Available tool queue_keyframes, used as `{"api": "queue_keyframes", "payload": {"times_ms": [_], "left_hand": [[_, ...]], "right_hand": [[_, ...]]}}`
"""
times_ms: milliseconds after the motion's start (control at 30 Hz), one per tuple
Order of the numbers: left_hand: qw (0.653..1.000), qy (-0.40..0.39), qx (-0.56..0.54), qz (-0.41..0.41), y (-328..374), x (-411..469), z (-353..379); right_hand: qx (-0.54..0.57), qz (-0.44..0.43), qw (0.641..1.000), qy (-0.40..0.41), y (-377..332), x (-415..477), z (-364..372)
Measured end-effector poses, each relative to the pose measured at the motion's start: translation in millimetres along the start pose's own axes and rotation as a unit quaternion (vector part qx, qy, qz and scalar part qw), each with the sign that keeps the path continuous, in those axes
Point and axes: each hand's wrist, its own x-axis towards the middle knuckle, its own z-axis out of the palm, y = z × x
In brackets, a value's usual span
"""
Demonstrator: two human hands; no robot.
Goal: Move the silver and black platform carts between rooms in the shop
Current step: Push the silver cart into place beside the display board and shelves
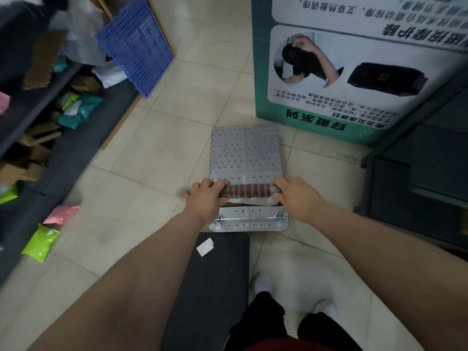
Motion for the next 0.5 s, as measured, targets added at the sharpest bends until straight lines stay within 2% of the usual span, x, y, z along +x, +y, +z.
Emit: {"api": "queue_keyframes", "payload": {"times_ms": [500], "left_hand": [[1.0, 0.003, -0.023, -0.016, 80, -21, 34]], "right_hand": [[-0.043, 0.036, 0.998, -0.018, 58, -34, -19]]}}
